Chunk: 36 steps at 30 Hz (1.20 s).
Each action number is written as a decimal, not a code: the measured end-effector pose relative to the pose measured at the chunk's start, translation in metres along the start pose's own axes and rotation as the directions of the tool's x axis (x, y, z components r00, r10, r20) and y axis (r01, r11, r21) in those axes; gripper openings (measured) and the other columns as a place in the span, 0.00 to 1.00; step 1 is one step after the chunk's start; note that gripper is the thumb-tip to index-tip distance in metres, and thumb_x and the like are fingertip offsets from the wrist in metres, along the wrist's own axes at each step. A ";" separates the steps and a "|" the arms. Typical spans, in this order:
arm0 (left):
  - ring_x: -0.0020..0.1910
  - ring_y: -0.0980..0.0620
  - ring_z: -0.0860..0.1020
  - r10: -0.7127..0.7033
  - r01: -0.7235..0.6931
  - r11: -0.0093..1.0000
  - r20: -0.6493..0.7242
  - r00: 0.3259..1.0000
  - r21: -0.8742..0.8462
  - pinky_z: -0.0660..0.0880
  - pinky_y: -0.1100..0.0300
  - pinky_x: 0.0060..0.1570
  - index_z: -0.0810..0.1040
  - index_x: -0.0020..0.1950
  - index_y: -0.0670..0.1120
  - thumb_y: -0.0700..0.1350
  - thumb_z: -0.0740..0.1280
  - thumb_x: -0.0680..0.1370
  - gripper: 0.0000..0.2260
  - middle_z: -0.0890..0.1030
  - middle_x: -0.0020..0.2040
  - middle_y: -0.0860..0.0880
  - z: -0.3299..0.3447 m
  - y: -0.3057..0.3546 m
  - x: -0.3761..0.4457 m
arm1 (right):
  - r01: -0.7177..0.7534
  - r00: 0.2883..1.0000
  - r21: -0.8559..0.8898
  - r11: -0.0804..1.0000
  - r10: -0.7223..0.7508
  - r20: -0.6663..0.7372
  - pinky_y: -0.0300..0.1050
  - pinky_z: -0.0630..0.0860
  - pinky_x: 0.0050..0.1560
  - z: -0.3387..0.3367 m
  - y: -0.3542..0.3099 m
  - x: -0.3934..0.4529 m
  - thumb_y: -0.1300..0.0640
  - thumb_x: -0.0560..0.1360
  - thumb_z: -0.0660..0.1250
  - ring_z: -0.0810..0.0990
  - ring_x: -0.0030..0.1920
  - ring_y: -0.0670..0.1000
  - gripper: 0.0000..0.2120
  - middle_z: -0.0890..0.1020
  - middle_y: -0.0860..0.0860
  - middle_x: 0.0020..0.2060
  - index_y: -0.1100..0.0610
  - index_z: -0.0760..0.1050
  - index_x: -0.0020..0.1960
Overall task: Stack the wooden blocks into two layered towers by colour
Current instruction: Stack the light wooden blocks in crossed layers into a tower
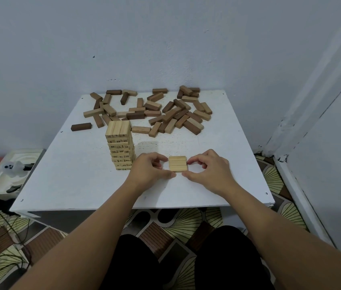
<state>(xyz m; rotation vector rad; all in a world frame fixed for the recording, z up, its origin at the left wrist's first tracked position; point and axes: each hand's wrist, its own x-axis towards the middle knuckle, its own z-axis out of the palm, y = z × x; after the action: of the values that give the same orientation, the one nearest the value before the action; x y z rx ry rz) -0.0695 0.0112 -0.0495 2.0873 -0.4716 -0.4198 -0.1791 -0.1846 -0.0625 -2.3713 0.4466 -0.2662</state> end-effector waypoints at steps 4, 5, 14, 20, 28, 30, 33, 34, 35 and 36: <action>0.44 0.53 0.78 -0.004 0.004 1.000 0.005 1.000 0.016 0.78 0.57 0.48 0.85 0.56 0.51 0.48 0.86 0.64 0.23 0.80 0.45 0.50 0.000 0.000 0.000 | -0.008 1.000 0.005 1.000 0.008 0.001 0.49 0.65 0.68 0.000 -0.001 -0.001 0.34 0.68 0.77 0.75 0.49 0.40 0.18 0.75 0.40 0.50 0.38 0.81 0.55; 0.45 0.53 0.78 -0.009 0.009 1.000 0.009 1.000 0.017 0.78 0.59 0.47 0.84 0.57 0.50 0.48 0.86 0.64 0.24 0.80 0.46 0.50 0.000 0.001 0.000 | -0.011 1.000 0.003 1.000 0.011 0.000 0.49 0.66 0.67 0.000 -0.001 -0.001 0.34 0.68 0.77 0.75 0.49 0.39 0.19 0.75 0.40 0.49 0.39 0.80 0.55; 0.45 0.52 0.79 -0.055 0.055 0.998 -0.008 0.998 0.000 0.76 0.59 0.43 0.81 0.50 0.46 0.46 0.87 0.62 0.23 0.82 0.47 0.46 -0.003 0.003 0.001 | -0.062 0.994 0.024 0.998 0.059 0.097 0.53 0.75 0.59 -0.015 -0.007 0.007 0.38 0.67 0.80 0.75 0.46 0.44 0.24 0.75 0.42 0.48 0.43 0.76 0.58; 0.40 0.53 0.79 -0.049 0.049 0.999 0.003 0.999 0.003 0.77 0.60 0.41 0.83 0.43 0.45 0.45 0.87 0.62 0.17 0.85 0.44 0.42 -0.002 0.000 -0.001 | -0.027 0.998 0.034 0.999 0.025 0.055 0.49 0.74 0.60 -0.009 -0.001 0.001 0.37 0.68 0.80 0.75 0.46 0.42 0.14 0.75 0.41 0.47 0.43 0.84 0.48; 0.39 0.54 0.78 -0.061 0.062 0.998 0.028 0.998 -0.017 0.75 0.63 0.39 0.85 0.44 0.45 0.45 0.87 0.63 0.16 0.83 0.40 0.46 -0.002 0.002 -0.001 | -0.048 0.997 0.051 0.998 0.045 0.069 0.50 0.73 0.63 -0.011 -0.004 0.001 0.38 0.68 0.79 0.74 0.47 0.43 0.10 0.74 0.43 0.48 0.40 0.86 0.46; 0.39 0.54 0.78 -0.065 0.066 0.997 0.031 0.997 -0.026 0.75 0.64 0.39 0.85 0.44 0.45 0.45 0.87 0.63 0.16 0.82 0.39 0.48 -0.002 0.002 0.000 | -0.050 0.996 0.064 0.997 0.046 0.070 0.52 0.72 0.64 -0.011 -0.004 0.000 0.38 0.68 0.79 0.74 0.47 0.43 0.10 0.74 0.43 0.48 0.40 0.86 0.46; 0.39 0.55 0.78 -0.068 0.068 0.998 0.030 0.997 -0.018 0.74 0.65 0.38 0.85 0.44 0.45 0.45 0.87 0.63 0.16 0.81 0.39 0.48 -0.002 0.002 0.000 | -0.045 0.997 0.063 0.997 0.041 0.066 0.54 0.71 0.65 -0.010 -0.002 0.001 0.37 0.68 0.79 0.74 0.48 0.43 0.10 0.74 0.42 0.48 0.40 0.86 0.46; 0.39 0.54 0.78 -0.069 0.070 0.997 0.030 0.997 -0.015 0.75 0.65 0.38 0.84 0.44 0.45 0.45 0.87 0.63 0.16 0.82 0.40 0.48 -0.002 0.003 -0.001 | -0.046 0.997 0.064 0.997 0.042 0.063 0.54 0.72 0.64 -0.010 -0.001 0.001 0.37 0.68 0.79 0.75 0.48 0.43 0.11 0.74 0.42 0.48 0.40 0.85 0.46; 0.40 0.53 0.78 -0.072 0.072 0.997 0.028 0.997 -0.013 0.75 0.64 0.39 0.84 0.44 0.45 0.45 0.87 0.63 0.17 0.82 0.40 0.48 -0.002 0.004 -0.001 | -0.045 0.997 0.062 0.997 0.042 0.059 0.54 0.72 0.64 -0.010 -0.001 0.002 0.37 0.68 0.79 0.75 0.47 0.43 0.12 0.74 0.42 0.48 0.41 0.85 0.46; 0.41 0.53 0.78 -0.076 0.076 0.997 0.026 0.997 -0.010 0.75 0.62 0.40 0.83 0.46 0.45 0.45 0.87 0.62 0.18 0.82 0.42 0.48 -0.003 0.005 0.000 | -0.042 0.998 0.053 0.998 0.039 0.056 0.54 0.72 0.64 -0.010 -0.001 0.003 0.38 0.68 0.79 0.75 0.47 0.43 0.13 0.74 0.42 0.48 0.42 0.83 0.48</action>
<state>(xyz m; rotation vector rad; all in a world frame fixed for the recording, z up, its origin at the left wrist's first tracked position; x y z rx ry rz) -0.0693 0.0109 -0.0442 2.0963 -0.4048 -0.4926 -0.1793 -0.1910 -0.0546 -2.3085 0.4555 -0.1911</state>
